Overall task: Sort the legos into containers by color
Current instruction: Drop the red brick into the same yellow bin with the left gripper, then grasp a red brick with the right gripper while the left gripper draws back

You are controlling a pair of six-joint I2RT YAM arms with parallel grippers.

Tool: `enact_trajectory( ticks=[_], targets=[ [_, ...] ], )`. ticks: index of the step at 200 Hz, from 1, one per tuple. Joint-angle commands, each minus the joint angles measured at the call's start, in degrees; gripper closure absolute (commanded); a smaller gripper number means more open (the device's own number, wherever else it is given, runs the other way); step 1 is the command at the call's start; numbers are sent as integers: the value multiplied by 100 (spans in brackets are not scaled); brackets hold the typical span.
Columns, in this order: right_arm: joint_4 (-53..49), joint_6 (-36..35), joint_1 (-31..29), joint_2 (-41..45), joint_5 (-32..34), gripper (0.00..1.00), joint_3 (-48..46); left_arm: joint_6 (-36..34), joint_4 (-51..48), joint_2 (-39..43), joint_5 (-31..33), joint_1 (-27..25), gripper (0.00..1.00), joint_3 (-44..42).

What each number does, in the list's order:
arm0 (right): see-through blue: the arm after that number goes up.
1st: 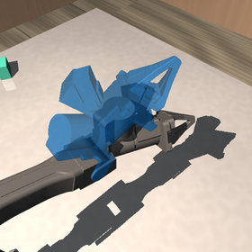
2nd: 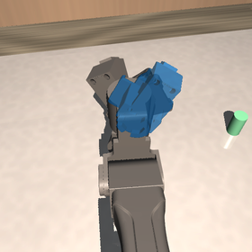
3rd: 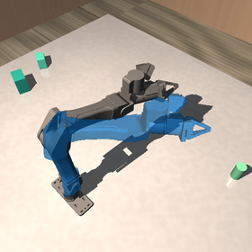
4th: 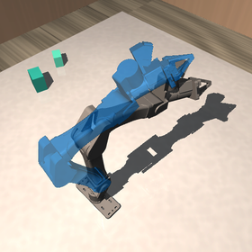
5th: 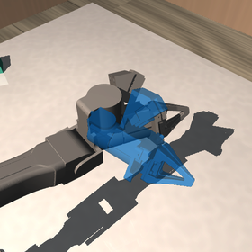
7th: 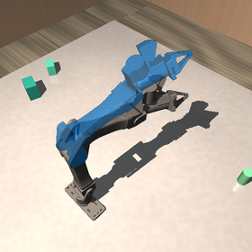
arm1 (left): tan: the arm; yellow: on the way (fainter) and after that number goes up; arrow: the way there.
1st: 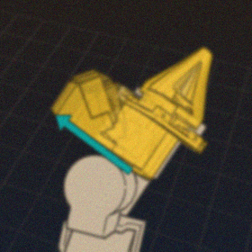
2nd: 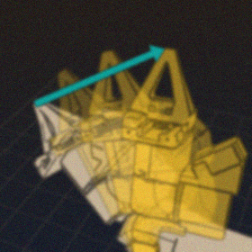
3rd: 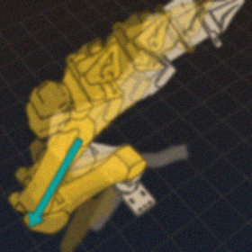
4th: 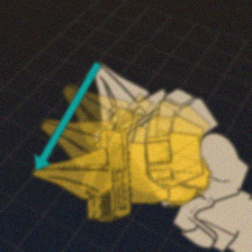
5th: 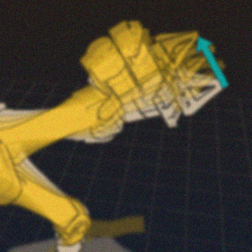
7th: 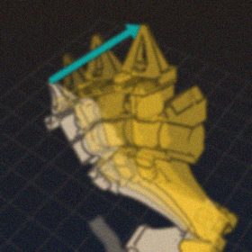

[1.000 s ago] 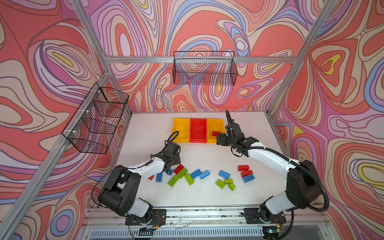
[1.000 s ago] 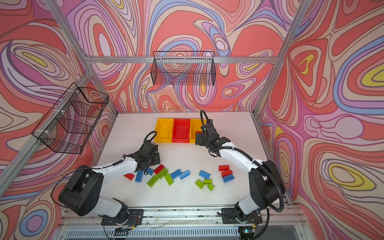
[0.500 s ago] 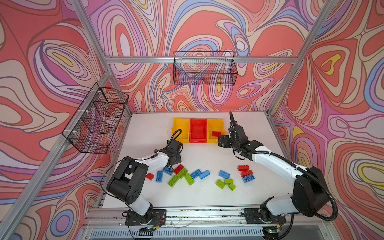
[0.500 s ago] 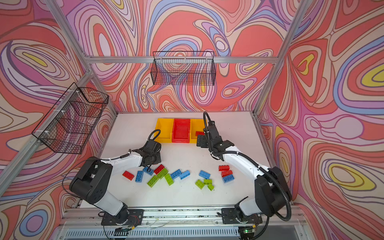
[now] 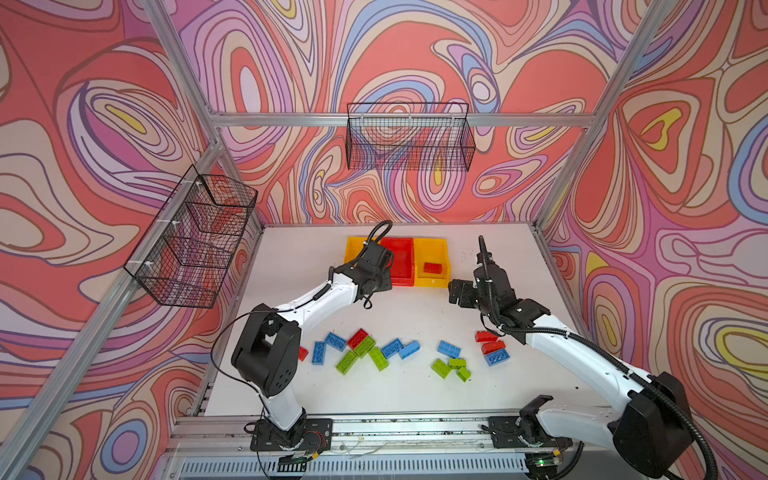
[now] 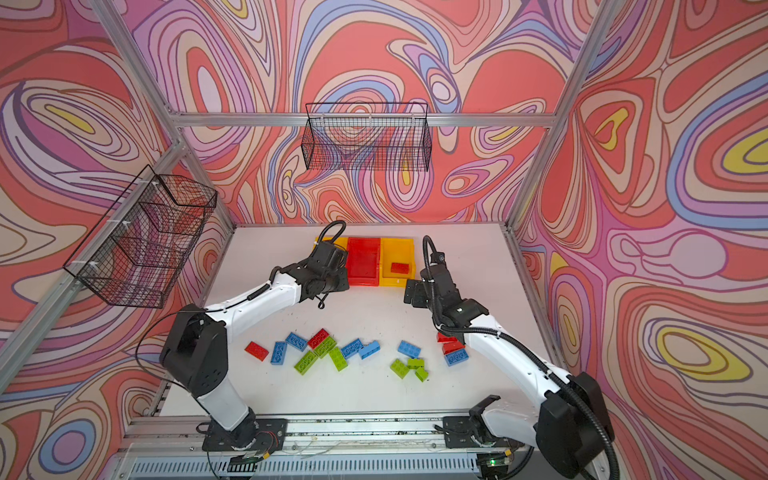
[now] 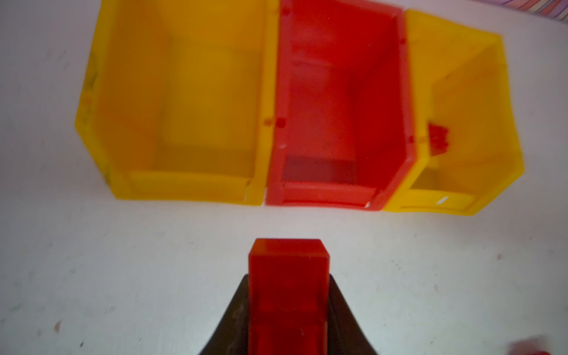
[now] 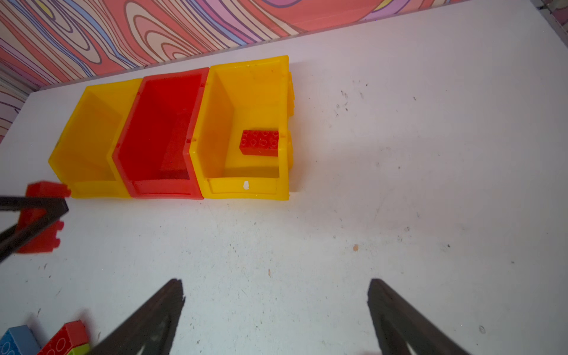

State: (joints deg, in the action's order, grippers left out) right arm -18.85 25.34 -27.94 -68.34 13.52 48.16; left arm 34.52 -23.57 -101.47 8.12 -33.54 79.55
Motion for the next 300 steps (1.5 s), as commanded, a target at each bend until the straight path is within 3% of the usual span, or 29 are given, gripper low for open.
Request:
enact_trajectory(
  ticks=[1,55,74,116,132,160,190,210,242,300],
  targets=[
    [-92,313,-34,370,119,2,-280,-136,-514,-731,-110,-186,92,1068],
    [-279,578,-29,814,328,2,-649,-268,-625,-2288,-487,-535,89,3225],
    [-387,585,-32,906,456,2,-657,-537,-234,-2578,-665,-608,85,3449],
    [-619,559,-29,911,741,2,-547,-808,-129,-3168,-288,-654,75,3985],
    [-663,559,-23,886,787,2,-527,-891,-187,-3385,-299,-649,60,4255],
    [-704,623,-20,751,788,2,-511,-966,4,-3524,-443,-654,17,4376],
    [-697,709,-18,432,771,2,-474,-1002,72,-3355,-438,-654,0,4277],
    [-659,748,-18,179,781,2,-474,-987,528,-2595,-381,-654,0,3392],
    [-664,981,-16,-437,718,2,-409,-823,1749,-868,-80,-654,0,974],
    [-1015,1400,-9,-907,1271,2,-477,-481,2184,1736,215,-654,0,-2604]
  ],
)
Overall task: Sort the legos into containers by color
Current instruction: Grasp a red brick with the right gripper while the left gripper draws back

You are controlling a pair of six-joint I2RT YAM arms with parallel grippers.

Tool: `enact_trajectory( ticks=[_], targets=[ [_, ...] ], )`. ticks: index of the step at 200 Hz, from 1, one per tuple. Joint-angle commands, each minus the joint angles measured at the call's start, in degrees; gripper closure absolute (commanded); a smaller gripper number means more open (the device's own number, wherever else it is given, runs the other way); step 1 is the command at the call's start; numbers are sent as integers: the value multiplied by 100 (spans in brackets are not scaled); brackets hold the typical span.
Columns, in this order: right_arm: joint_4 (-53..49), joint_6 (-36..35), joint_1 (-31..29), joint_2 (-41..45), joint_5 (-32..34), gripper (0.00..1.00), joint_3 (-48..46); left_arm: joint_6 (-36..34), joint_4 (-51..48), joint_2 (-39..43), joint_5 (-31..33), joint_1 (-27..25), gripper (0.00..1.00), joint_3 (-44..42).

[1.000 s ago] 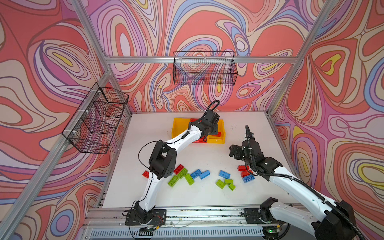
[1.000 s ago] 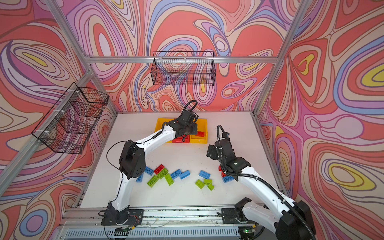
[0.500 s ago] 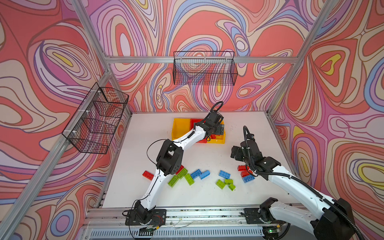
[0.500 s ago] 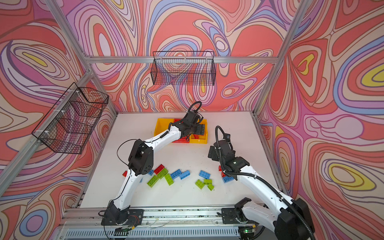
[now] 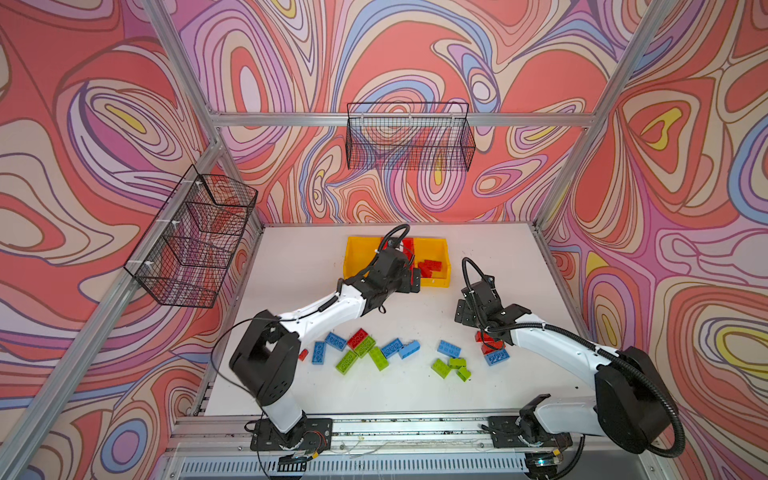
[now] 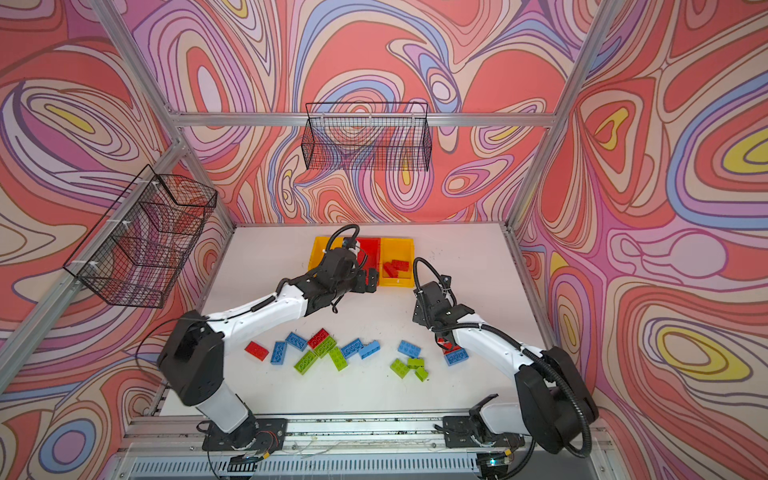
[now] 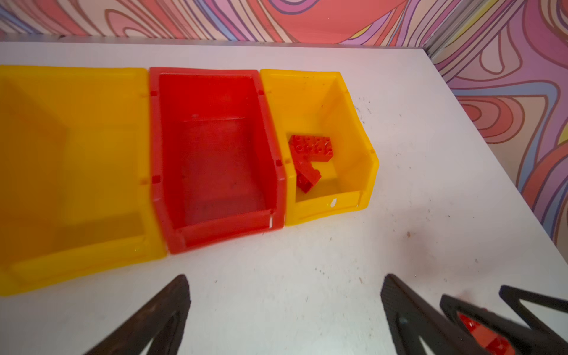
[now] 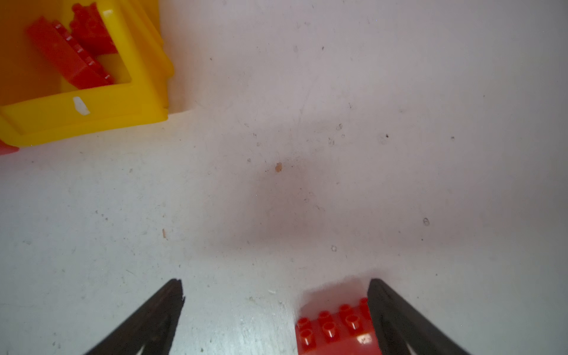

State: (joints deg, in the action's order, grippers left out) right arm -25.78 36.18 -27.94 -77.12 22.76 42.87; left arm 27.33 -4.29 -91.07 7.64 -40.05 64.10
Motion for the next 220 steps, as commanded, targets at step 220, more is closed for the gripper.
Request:
enact_trajectory(
  ticks=[220],
  targets=[
    [-476,247,202,-354,-649,3,-367,477,-248,3189,817,-3,0,-3392]
  ],
)
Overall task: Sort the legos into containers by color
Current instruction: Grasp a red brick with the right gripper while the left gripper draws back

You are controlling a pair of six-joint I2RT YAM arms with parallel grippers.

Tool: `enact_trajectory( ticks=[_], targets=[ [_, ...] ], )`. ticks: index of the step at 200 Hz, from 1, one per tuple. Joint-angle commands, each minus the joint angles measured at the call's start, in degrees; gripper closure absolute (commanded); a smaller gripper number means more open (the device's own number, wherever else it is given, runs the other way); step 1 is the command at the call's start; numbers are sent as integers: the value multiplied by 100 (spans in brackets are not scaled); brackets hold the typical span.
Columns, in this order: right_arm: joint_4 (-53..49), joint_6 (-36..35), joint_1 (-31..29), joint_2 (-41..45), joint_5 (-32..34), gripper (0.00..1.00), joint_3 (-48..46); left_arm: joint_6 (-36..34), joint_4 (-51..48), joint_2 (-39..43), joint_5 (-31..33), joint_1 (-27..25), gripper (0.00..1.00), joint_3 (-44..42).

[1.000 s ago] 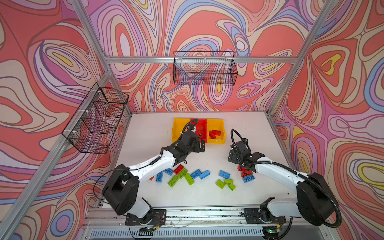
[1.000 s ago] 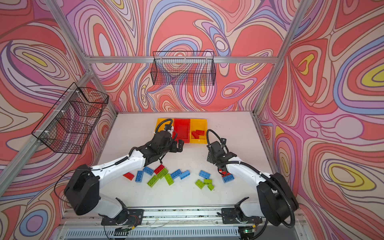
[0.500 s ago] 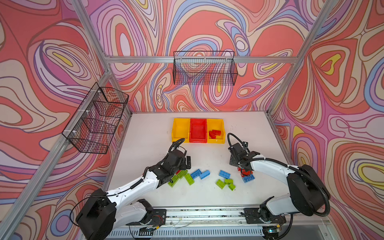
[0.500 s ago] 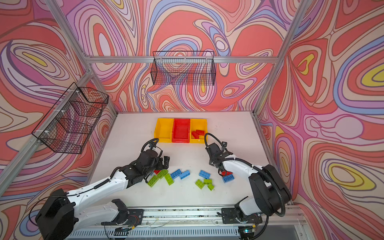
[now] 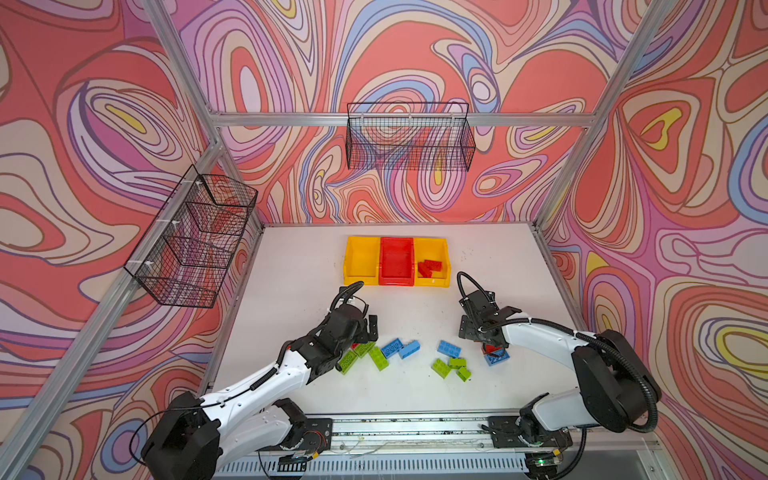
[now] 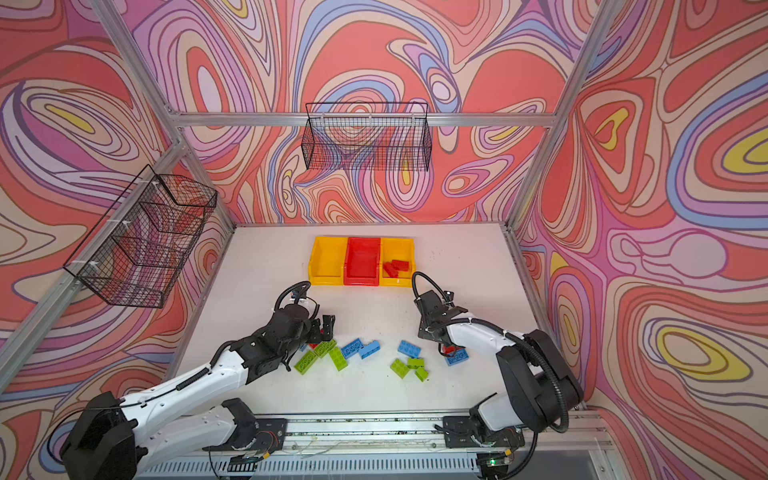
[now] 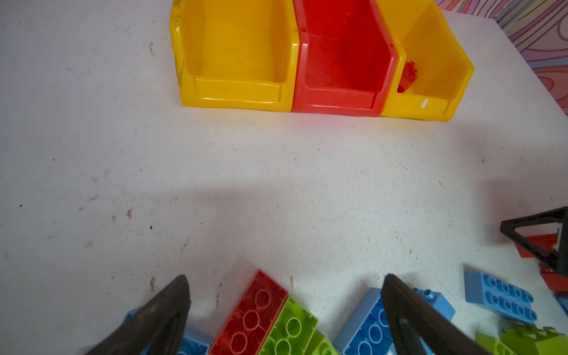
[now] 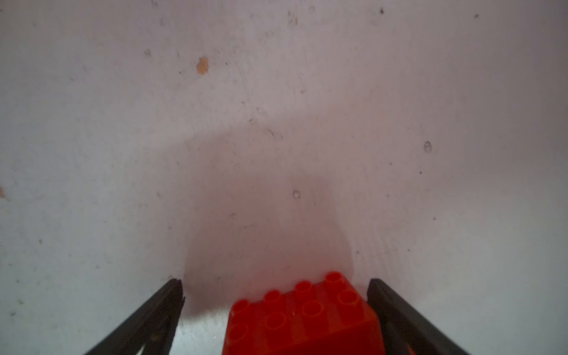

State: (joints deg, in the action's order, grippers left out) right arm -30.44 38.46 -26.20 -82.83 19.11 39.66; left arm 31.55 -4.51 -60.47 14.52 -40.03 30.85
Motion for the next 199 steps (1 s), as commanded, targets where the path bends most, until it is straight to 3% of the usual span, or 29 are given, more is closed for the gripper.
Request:
enact_trajectory(
  ticks=[1,71,199],
  targets=[
    [-8,21,27,220,-289,3,-46,54,-235,131,129,-5,0,-64],
    [-6,-49,27,478,-756,15,-112,160,-452,369,164,-3,0,-66],
    [82,-93,19,420,-961,42,-1,193,-682,609,144,-5,0,-67]
  ],
)
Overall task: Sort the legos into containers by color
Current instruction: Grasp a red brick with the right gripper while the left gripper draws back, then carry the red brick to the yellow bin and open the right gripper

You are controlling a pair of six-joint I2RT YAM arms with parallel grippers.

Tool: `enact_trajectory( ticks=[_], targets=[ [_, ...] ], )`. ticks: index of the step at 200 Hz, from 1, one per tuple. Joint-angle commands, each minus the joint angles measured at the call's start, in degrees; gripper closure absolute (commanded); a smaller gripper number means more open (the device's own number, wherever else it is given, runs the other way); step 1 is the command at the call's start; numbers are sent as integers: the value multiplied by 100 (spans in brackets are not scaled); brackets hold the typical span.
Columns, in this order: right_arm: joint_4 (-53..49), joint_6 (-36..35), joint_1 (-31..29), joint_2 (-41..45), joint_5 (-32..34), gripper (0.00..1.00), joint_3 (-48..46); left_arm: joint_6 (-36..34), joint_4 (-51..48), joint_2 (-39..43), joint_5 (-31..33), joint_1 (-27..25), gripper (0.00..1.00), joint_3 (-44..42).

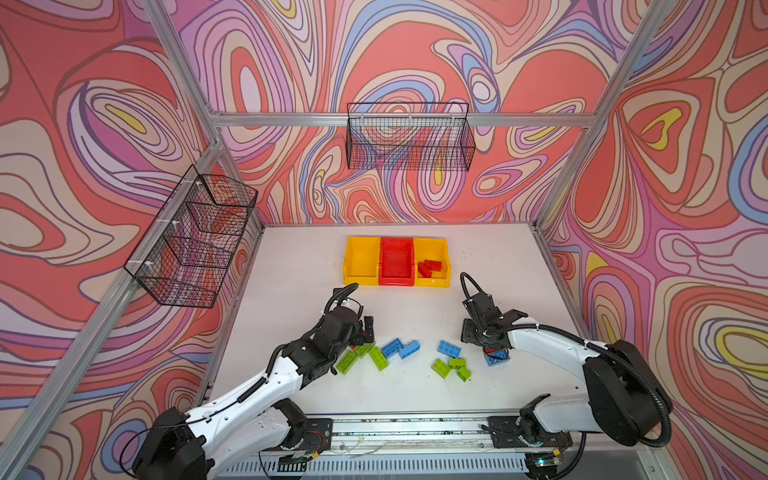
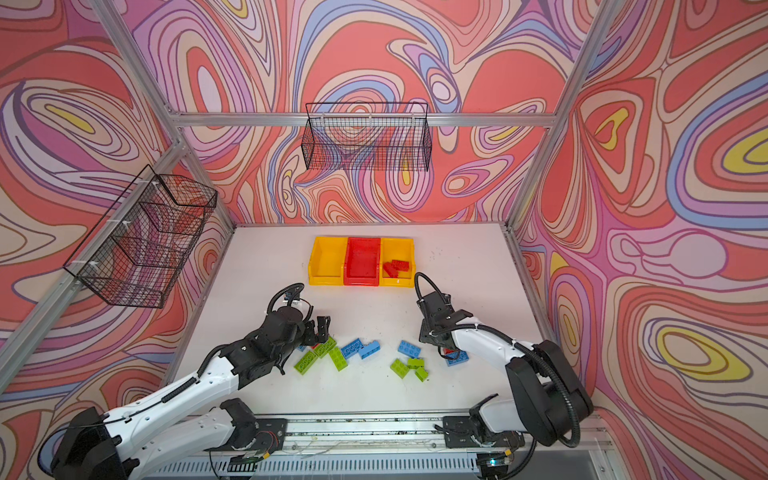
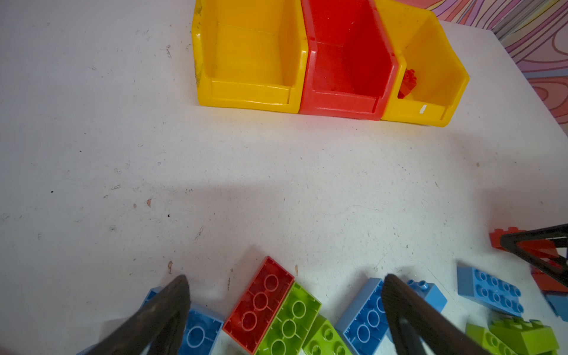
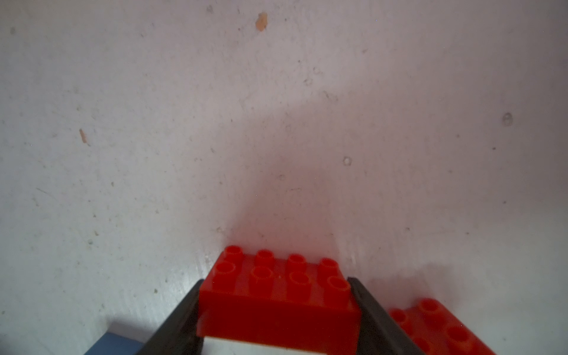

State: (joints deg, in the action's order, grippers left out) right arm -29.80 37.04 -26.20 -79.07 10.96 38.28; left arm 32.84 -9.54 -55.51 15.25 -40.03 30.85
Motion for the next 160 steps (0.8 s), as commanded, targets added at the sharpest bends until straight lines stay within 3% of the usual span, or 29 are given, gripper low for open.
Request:
enact_trajectory(
  ticks=[1,48,117,160],
  targets=[
    [18,49,23,47,-151,42,150,60,-180,116,73,-5,0,-64],
    [379,-185,26,-396,-709,42,1302,-19,-232,199,205,-5,0,-63],
    [-105,-1131,100,-2795,-356,42,4714,-66,-485,5,380,-5,0,140],
    [-217,-1337,306,-3998,-487,42,6028,-144,-522,38,592,-4,0,194]
  ],
)
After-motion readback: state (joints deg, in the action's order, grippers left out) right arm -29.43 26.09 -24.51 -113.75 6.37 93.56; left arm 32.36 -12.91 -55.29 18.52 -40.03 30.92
